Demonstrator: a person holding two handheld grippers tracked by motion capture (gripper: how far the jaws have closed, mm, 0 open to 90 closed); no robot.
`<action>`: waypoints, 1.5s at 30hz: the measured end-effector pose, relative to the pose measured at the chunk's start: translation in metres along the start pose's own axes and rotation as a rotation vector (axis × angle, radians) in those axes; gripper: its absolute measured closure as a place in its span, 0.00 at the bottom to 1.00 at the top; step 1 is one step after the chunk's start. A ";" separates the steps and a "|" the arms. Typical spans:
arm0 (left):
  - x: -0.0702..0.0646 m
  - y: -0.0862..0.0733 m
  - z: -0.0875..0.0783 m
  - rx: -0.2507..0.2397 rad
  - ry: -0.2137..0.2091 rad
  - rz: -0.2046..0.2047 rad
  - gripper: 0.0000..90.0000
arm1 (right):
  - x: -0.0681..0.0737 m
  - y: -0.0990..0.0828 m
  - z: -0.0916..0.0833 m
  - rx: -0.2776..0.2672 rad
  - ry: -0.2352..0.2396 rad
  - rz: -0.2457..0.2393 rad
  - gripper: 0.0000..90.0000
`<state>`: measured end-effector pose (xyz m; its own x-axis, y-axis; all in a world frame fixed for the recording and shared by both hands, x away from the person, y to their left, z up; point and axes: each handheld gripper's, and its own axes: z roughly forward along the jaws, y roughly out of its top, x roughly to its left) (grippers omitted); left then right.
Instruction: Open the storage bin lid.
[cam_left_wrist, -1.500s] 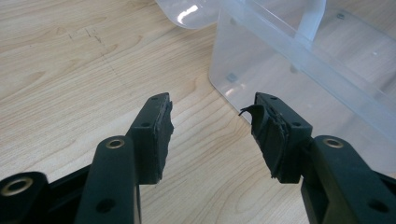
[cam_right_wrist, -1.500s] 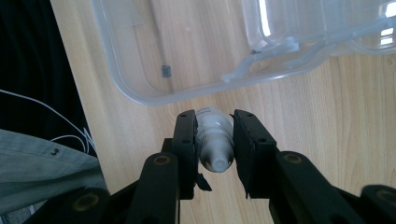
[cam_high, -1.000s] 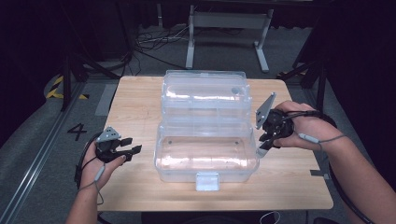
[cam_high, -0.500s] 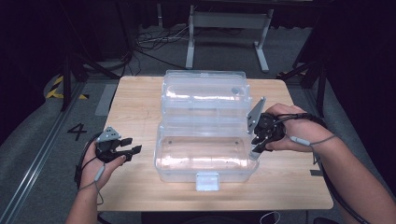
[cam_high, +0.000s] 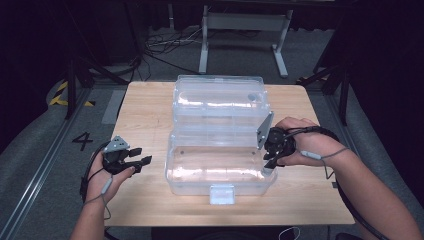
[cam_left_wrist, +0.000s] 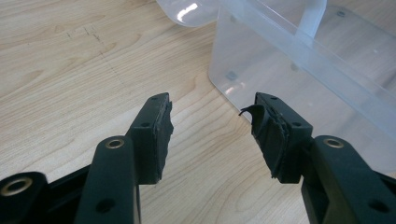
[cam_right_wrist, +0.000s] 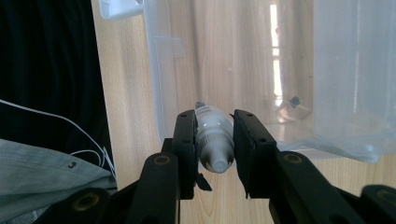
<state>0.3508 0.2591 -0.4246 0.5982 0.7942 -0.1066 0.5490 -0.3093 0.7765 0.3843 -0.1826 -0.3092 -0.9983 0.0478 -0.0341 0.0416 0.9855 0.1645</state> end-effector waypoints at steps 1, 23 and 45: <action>0.000 0.000 0.000 0.002 0.000 -0.002 0.54 | 0.000 0.000 0.003 0.002 -0.002 0.000 0.79; 0.000 0.000 0.000 0.006 0.001 0.004 0.54 | -0.004 0.004 0.044 0.063 0.058 -0.006 0.79; 0.001 -0.001 0.000 0.009 -0.001 0.007 0.54 | -0.007 0.001 0.071 0.094 0.089 -0.007 0.79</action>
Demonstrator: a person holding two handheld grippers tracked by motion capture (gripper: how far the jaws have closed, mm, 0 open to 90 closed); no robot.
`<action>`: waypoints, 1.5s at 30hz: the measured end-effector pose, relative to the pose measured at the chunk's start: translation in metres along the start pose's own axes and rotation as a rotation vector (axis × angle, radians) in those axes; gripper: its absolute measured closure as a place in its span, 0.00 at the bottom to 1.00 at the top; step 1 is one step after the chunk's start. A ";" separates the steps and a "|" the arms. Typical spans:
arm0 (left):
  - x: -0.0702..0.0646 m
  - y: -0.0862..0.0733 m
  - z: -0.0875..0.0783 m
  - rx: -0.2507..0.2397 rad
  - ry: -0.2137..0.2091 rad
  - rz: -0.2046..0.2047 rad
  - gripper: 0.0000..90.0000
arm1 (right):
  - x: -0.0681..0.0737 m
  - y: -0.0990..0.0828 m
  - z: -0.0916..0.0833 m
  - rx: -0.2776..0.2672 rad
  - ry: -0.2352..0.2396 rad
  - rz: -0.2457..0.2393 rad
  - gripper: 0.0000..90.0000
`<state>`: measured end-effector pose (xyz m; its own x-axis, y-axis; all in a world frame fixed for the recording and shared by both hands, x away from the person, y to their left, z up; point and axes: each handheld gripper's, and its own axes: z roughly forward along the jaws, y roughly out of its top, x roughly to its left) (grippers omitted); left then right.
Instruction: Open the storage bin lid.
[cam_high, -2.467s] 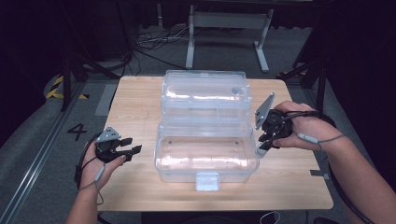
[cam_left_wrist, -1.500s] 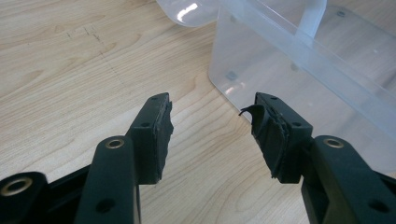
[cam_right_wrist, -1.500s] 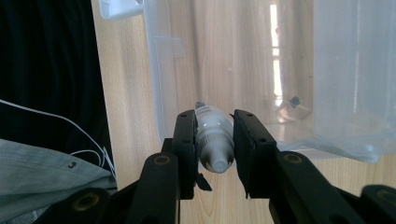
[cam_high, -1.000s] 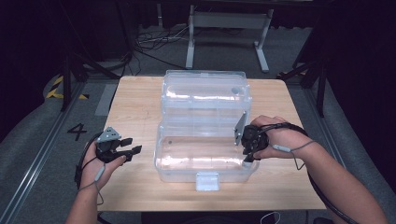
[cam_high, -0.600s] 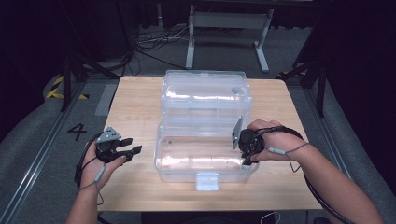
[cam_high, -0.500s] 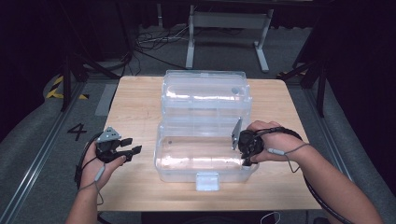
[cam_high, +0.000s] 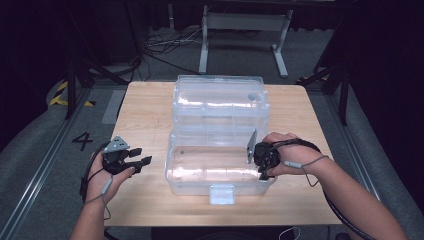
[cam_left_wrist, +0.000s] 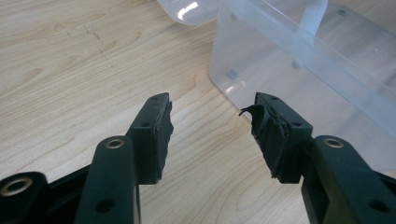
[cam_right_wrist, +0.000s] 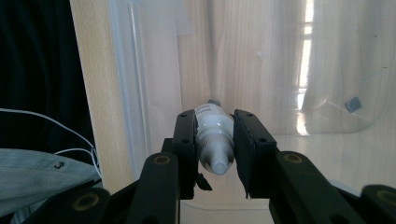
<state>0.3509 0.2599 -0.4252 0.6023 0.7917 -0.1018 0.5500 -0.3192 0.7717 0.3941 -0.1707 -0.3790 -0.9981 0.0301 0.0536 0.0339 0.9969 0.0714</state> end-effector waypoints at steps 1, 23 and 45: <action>0.000 0.000 0.000 0.000 0.000 -0.002 0.54 | 0.000 0.000 0.000 0.004 0.001 0.000 0.79; -0.001 0.000 0.001 0.001 -0.001 -0.003 0.53 | -0.001 0.000 0.014 0.021 0.020 -0.001 0.79; -0.003 0.005 0.007 0.002 -0.022 0.006 0.53 | 0.010 -0.008 -0.020 -0.099 -0.010 0.022 0.71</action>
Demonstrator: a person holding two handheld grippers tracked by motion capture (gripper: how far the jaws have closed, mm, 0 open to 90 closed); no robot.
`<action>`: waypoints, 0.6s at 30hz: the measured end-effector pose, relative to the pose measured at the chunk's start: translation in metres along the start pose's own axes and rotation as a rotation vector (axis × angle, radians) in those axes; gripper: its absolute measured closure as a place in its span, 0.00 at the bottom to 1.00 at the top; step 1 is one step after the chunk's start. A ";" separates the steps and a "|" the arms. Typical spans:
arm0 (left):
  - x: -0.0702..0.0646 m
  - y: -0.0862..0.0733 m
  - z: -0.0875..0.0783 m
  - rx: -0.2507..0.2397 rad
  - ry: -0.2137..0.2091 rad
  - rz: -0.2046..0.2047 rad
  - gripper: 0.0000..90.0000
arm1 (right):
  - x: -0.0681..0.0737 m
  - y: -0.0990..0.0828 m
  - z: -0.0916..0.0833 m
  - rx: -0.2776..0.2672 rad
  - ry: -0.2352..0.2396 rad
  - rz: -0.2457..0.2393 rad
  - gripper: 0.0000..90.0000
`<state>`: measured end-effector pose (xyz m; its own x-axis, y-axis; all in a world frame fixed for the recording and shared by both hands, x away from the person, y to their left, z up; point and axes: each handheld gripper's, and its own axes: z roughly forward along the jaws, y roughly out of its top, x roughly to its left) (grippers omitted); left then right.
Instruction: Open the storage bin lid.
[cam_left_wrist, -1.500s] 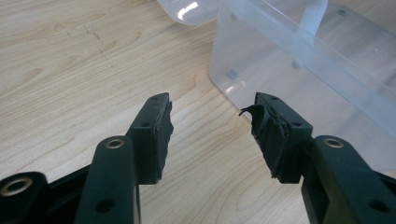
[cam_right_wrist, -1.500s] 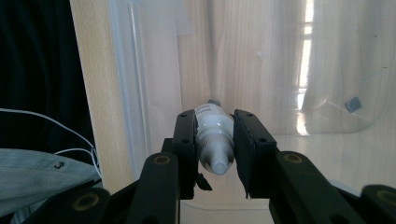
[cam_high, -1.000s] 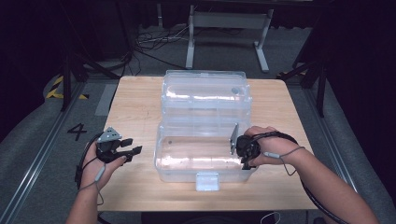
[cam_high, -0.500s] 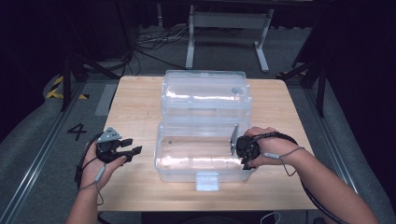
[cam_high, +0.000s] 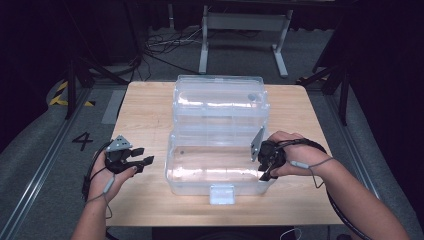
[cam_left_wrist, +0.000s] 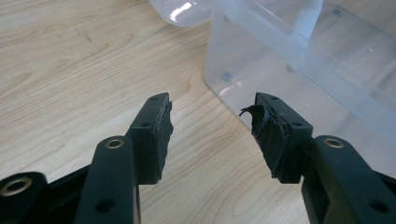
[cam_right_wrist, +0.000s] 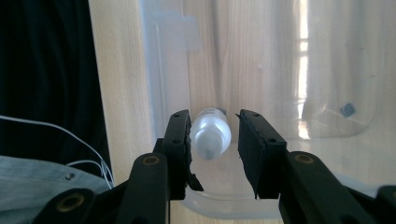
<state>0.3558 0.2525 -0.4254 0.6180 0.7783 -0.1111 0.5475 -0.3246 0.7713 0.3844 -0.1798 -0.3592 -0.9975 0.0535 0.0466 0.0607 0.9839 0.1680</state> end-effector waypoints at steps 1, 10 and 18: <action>0.000 0.003 0.002 -0.003 -0.005 0.006 0.53 | 0.005 0.000 -0.007 -0.034 -0.003 0.004 0.71; -0.003 0.014 0.011 -0.010 -0.027 0.018 0.52 | 0.021 0.005 -0.008 -0.076 0.007 -0.005 0.70; -0.001 0.027 0.015 -0.036 -0.026 0.020 0.50 | 0.023 0.007 0.021 -0.057 0.000 0.007 0.77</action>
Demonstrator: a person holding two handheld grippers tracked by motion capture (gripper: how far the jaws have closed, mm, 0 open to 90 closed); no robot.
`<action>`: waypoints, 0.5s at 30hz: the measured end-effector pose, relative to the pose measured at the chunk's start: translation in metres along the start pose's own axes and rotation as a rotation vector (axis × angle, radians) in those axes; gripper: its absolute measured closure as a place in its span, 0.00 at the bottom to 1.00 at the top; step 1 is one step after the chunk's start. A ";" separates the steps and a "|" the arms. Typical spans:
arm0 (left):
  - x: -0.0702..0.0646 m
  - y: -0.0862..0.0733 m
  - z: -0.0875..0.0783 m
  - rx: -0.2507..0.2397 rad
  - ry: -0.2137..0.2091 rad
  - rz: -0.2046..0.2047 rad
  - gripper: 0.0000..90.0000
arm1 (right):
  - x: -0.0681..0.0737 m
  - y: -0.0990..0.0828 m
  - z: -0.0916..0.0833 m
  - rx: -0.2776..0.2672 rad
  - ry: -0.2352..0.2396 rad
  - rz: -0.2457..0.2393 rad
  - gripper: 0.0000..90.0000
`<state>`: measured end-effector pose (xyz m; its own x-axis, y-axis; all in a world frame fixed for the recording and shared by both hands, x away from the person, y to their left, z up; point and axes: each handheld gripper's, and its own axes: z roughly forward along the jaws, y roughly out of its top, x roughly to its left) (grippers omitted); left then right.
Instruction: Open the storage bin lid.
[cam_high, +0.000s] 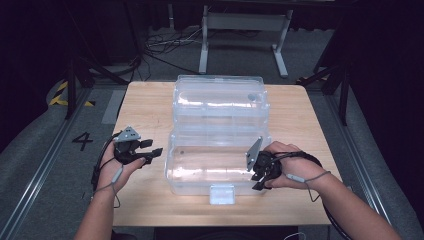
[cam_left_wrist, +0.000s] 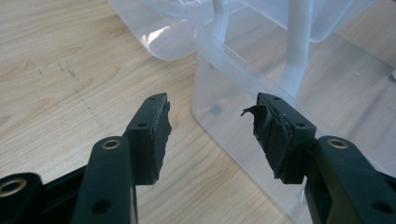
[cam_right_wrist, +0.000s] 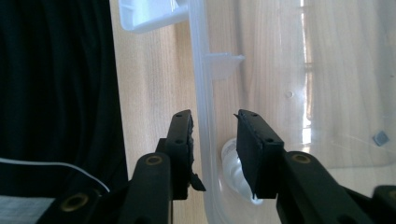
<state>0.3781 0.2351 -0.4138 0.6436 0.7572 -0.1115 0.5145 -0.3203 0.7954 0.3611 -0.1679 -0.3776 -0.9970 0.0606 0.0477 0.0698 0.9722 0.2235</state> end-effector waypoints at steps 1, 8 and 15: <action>0.000 0.001 0.001 0.008 0.005 0.005 0.48 | 0.001 0.000 0.003 0.001 0.002 0.002 0.79; 0.000 0.010 0.000 0.002 -0.028 0.002 0.41 | 0.002 -0.003 0.018 0.005 -0.003 -0.015 0.86; 0.000 0.019 0.000 -0.004 -0.008 0.008 0.42 | 0.007 -0.004 0.023 -0.019 -0.044 -0.029 0.93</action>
<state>0.3878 0.2288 -0.3984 0.6521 0.7501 -0.1100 0.5073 -0.3238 0.7986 0.3526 -0.1666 -0.4004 -0.9991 0.0428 -0.0021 0.0410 0.9691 0.2431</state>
